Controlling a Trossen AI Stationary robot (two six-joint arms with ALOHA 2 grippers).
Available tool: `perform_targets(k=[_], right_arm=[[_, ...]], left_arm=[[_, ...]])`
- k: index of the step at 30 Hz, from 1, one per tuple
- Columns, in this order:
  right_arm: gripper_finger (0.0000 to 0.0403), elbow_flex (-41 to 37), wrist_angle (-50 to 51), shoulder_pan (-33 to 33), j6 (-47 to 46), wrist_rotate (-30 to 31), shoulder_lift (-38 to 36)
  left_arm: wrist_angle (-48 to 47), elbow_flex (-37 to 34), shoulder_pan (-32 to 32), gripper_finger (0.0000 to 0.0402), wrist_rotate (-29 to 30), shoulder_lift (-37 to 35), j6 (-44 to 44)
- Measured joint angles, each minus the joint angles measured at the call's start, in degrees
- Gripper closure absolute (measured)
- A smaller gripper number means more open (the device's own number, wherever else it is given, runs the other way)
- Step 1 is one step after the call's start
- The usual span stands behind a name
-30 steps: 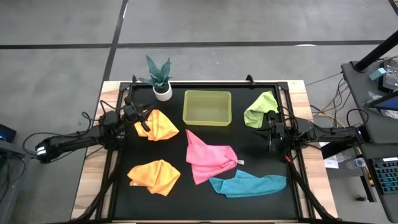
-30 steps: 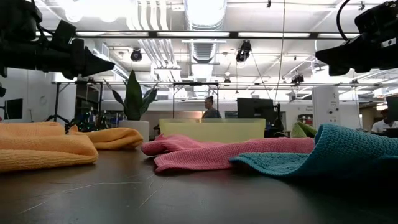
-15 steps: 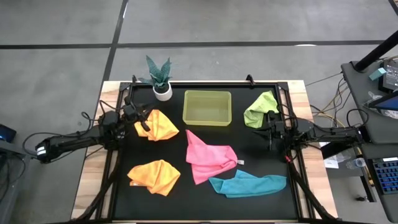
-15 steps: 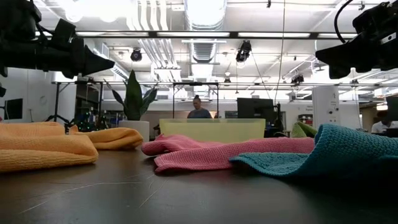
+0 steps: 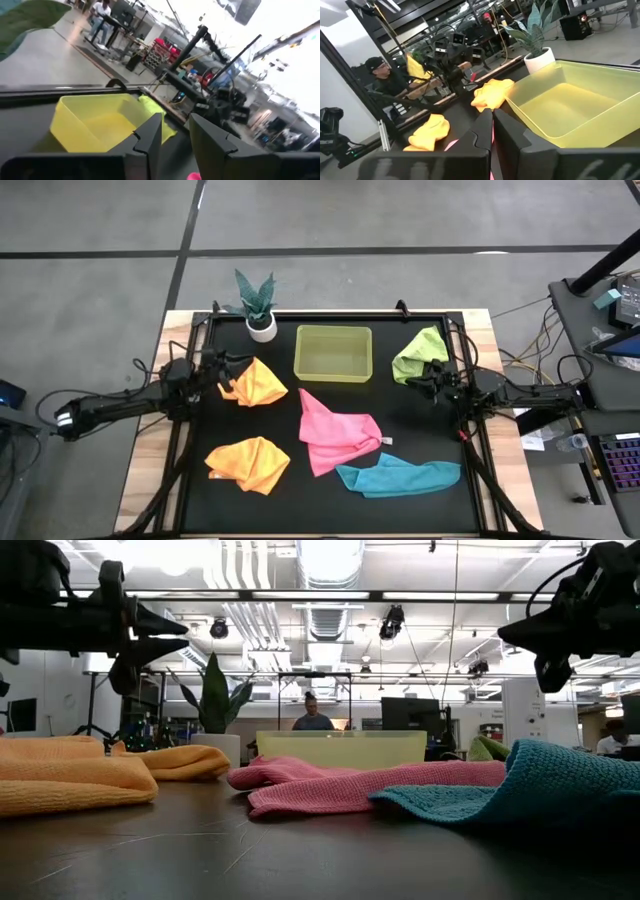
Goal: Fold microfiber towels
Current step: Fold the pink towel on the table
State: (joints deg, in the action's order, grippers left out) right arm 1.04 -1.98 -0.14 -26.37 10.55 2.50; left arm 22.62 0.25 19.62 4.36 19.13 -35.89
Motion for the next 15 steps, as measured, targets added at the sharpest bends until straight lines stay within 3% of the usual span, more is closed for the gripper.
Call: perform_targets(k=[7, 9, 15], right_arm=[[0.0394, 0.00, -0.02, 0.00, 0.35, 0.04, 0.20], [0.0394, 0.00, 0.00, 0.00, 2.29, 0.07, 0.22], [0.0394, -0.15, -2.18, 0.00, 9.25, 1.77, 0.27]], left_arm=[[4.25, 0.00, -0.02, 0.0316, 2.53, 2.03, -0.01], [4.15, 0.00, 0.00, 0.0316, 5.25, 2.58, 0.09], [4.09, 0.00, -0.02, 0.0316, 5.62, 5.23, 0.23]])
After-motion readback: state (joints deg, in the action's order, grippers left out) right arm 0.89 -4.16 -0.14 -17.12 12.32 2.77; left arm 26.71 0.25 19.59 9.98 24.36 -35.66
